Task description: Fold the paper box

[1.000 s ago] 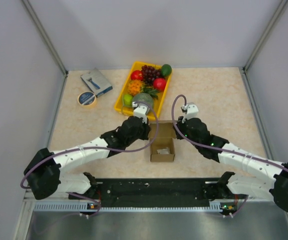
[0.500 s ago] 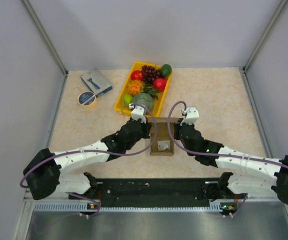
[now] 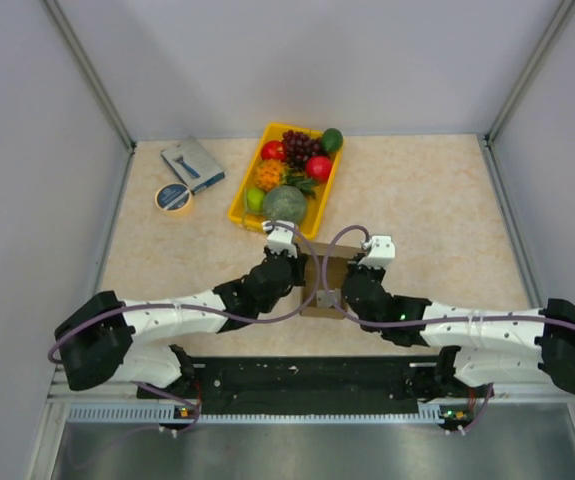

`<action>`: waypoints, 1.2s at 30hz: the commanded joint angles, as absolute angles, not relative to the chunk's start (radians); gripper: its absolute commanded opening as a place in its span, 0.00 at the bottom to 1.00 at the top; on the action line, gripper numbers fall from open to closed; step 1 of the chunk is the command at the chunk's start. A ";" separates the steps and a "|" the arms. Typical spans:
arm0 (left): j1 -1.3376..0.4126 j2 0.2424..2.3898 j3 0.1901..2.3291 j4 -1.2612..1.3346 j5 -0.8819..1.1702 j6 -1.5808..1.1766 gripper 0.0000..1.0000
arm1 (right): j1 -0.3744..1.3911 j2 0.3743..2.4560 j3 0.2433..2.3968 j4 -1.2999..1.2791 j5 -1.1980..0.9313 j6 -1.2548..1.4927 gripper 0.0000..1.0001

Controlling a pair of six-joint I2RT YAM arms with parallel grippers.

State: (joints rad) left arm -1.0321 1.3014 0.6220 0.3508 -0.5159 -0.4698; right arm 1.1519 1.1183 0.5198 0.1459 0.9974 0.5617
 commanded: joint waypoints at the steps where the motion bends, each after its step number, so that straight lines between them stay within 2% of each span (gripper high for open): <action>1: -1.078 1.321 0.591 0.471 -0.534 -0.531 0.02 | 1.213 1.163 0.563 0.045 1.075 0.748 0.00; 17: -1.150 1.341 0.431 0.617 -0.545 -0.634 0.00 | 1.385 1.307 0.615 -0.251 1.252 1.078 0.04; 26: -1.186 1.333 0.433 0.592 -0.545 -0.672 0.00 | 1.420 1.298 0.611 -0.308 1.259 1.127 0.05; 30: -1.186 1.319 0.523 0.439 -0.519 -0.718 0.00 | 1.420 1.299 0.612 -0.311 1.262 1.134 0.04; 36: -1.189 1.335 0.575 0.443 -0.466 -0.730 0.00 | 1.420 1.302 0.604 -0.318 1.262 1.158 0.04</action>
State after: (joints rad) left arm -1.1667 1.3308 0.5251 0.4667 -0.5919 -0.6823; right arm 1.3998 1.2964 0.5793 -0.3233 1.2896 1.1118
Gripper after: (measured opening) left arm 0.019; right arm 0.040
